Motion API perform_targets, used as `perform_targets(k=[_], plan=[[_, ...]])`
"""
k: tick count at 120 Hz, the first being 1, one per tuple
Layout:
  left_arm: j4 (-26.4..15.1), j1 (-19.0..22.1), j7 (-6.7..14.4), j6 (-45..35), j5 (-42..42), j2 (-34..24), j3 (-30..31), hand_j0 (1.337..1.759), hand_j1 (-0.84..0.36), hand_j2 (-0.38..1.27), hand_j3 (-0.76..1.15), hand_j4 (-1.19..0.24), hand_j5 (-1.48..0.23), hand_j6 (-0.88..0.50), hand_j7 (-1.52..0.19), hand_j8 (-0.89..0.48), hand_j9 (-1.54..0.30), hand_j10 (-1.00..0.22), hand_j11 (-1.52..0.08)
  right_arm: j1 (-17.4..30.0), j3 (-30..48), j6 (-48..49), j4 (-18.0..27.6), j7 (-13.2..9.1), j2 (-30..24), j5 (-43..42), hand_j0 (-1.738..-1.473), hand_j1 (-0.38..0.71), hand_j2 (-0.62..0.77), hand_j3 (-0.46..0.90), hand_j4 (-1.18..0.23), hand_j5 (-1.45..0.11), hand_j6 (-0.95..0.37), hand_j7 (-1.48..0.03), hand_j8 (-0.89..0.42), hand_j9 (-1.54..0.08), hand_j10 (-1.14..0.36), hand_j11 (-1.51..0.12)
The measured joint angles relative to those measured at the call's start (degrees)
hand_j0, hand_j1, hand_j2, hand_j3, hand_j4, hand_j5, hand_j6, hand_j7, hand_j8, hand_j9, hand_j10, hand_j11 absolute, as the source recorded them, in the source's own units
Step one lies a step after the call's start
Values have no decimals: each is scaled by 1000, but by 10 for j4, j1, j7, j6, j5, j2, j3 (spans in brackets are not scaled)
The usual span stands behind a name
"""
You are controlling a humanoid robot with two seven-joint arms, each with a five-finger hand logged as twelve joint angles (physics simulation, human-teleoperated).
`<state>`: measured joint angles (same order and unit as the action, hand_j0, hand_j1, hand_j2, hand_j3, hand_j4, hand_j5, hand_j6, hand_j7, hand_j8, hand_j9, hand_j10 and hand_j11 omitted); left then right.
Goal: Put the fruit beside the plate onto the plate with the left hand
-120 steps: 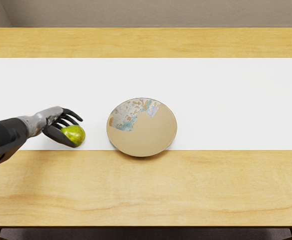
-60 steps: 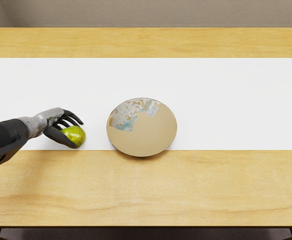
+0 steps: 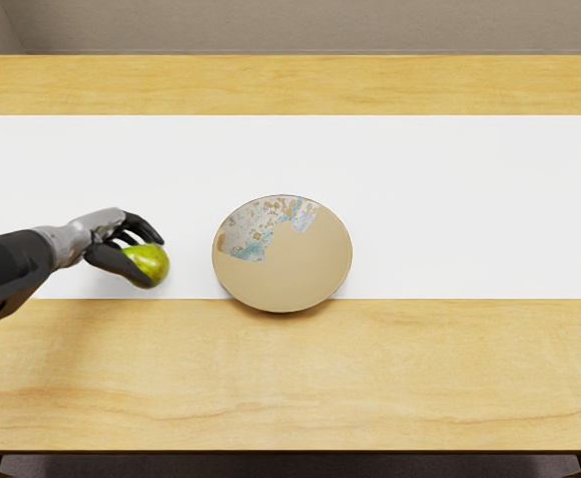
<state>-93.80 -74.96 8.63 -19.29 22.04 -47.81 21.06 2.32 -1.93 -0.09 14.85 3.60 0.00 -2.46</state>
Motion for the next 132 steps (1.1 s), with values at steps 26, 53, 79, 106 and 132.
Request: perform_targets(k=[26, 53, 79, 106, 132], plan=[[0, -13, -2, 9, 0, 2, -6, 1655, -293, 294, 0, -541, -785, -368, -760, -360, -753, -480, -752, 0, 0, 0, 0, 0, 0, 0, -1658, -327, -4, 0, -19, -24, -18, -24, -18, -24, -18, -24], [0, -26, -2, 10, 0, 1, -13, 1656, -280, 290, 0, -547, -781, -399, -760, -383, -749, -497, -747, 0, 0, 0, 0, 0, 0, 0, -1658, -326, -4, 0, -19, -24, -19, -24, -19, -24, -19, -24], [0, -26, -2, 14, 0, -1, -29, 1657, -286, 304, 0, -549, -781, -400, -757, -382, -749, -495, -745, 0, 0, 0, 0, 0, 0, 0, -1658, -326, -4, 0, -19, -24, -19, -24, -19, -24, -19, -24], [0, -24, -2, 28, 0, 1, -59, 1657, -276, 295, 0, -552, -783, -414, -757, -391, -751, -499, -749, 0, 0, 0, 0, 0, 0, 0, -1658, -326, -4, 0, -19, -24, -19, -24, -19, -24, -19, -24], [-1, -23, -2, 35, 0, 7, -84, 1657, -279, 288, 0, -560, -805, -399, -777, -372, -768, -483, -765, 0, 0, 0, 0, 0, 0, 0, -1658, -326, -4, 0, -19, -24, -19, -24, -19, -24, -19, -24]])
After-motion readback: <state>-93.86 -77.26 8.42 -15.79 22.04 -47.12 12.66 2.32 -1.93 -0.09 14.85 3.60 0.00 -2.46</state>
